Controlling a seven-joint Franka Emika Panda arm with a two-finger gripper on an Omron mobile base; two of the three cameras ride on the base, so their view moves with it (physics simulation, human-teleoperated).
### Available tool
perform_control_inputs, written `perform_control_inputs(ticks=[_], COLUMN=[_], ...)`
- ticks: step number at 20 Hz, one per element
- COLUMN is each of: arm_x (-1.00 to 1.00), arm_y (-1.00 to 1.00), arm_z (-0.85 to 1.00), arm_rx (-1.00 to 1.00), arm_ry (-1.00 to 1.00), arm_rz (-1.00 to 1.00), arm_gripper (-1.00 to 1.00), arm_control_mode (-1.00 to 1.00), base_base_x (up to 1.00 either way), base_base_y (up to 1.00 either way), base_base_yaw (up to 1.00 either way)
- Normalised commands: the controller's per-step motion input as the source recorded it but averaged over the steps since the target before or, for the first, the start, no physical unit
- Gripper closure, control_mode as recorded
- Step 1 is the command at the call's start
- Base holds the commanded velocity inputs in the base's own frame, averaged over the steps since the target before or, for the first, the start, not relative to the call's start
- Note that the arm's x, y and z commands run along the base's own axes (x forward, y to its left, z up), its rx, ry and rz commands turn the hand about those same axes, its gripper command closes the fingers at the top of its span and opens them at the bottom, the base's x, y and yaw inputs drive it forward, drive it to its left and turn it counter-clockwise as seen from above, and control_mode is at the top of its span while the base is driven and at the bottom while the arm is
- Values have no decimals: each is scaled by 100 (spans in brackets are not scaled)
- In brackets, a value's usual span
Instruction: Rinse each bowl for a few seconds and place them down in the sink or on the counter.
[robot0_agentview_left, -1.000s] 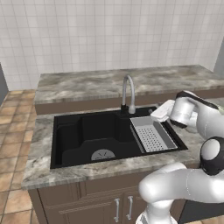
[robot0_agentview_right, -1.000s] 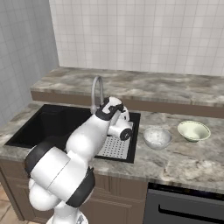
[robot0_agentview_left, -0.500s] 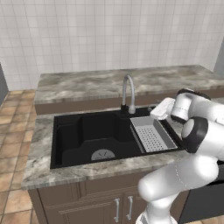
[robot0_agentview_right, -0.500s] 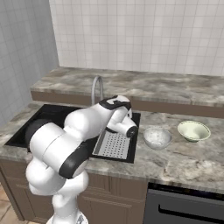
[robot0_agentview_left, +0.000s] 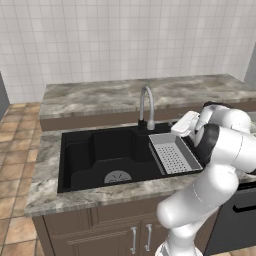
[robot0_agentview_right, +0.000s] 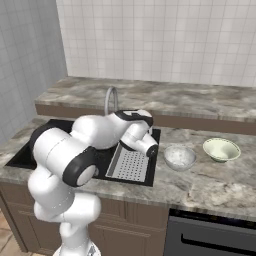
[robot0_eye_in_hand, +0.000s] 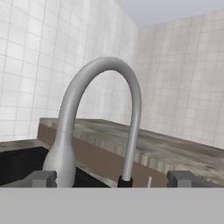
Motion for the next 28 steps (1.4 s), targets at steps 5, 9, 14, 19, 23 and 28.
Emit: perform_control_inputs(ticks=[5,9,14,19,23,28], arm_x=[16,27,28,27,14,6], arm_y=[15,7,0,0,0,0], arm_z=[-3,0,0,-1,-11,-17], arm_rx=[-3,0,0,0,0,0], arm_ry=[-2,0,5,4,0,0], arm_rz=[-7,-6,-1,0,0,2], arm_gripper=[-100,-100,-100,-100,-100,-100], arm_control_mode=[-100,-100,-100,-100,-100,-100], base_base_x=[0,0,0,0,0,0], base_base_y=[0,0,0,0,0,0], base_base_yaw=[0,0,0,0,0,0])
